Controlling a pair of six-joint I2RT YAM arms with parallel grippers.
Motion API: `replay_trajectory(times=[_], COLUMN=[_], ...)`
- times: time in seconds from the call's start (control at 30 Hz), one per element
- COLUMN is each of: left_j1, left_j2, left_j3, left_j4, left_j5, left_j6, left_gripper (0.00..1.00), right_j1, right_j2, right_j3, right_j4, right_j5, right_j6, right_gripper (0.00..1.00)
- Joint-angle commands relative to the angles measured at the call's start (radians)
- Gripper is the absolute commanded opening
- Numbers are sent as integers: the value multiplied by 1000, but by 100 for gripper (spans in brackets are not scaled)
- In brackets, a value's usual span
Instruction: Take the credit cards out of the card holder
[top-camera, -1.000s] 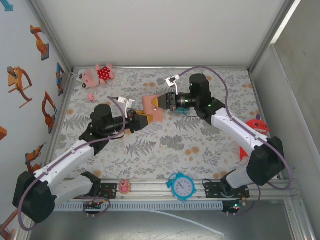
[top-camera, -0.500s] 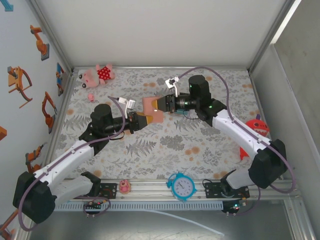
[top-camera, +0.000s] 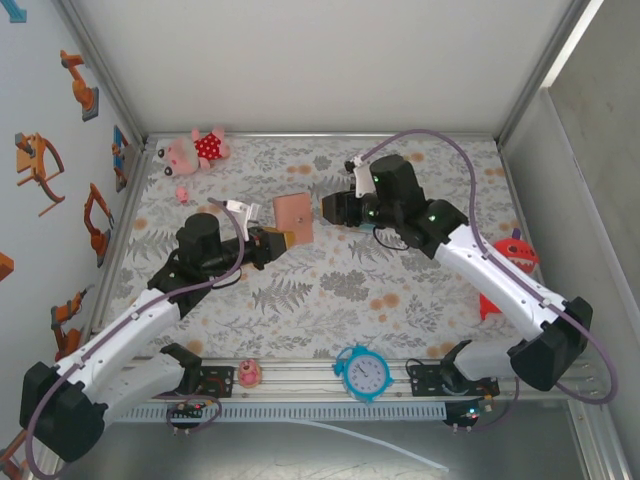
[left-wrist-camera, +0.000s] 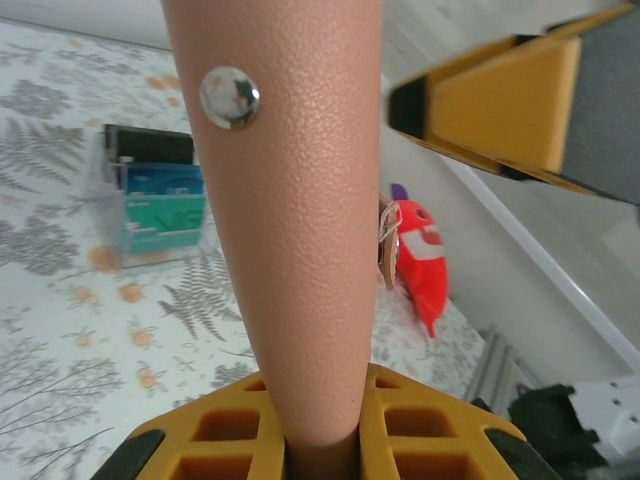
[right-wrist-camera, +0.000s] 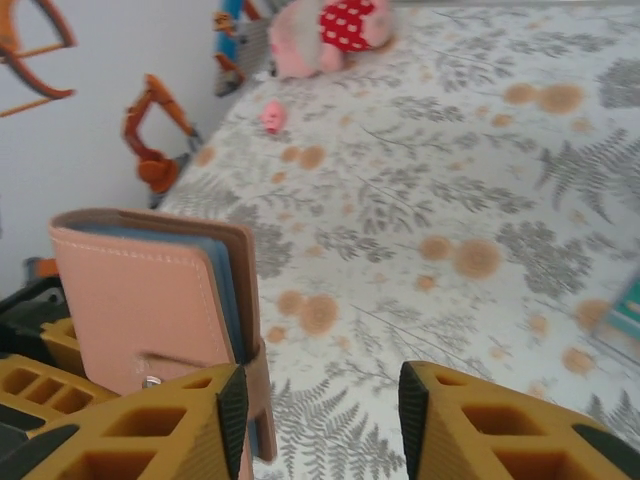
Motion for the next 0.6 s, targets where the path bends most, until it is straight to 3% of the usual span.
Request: replay_trajectory(times=[0.0, 0.23, 0.57], left_j1=[1, 1, 1], left_j2=[-20, -18, -12], left_j3=[37, 38, 34], left_j4=[-41, -59, -50], left_j5=[-110, -164, -160], left_j6=[22, 25, 25], left_gripper=[0, 0, 0], right_j1=[71, 176, 231], right_j2=[15, 85, 206], right_j3=[58, 109, 216], right_j4=[-127, -120, -119], right_j5=[251, 297, 266], right_j6=[18, 66, 70], right_gripper=[41, 41, 42])
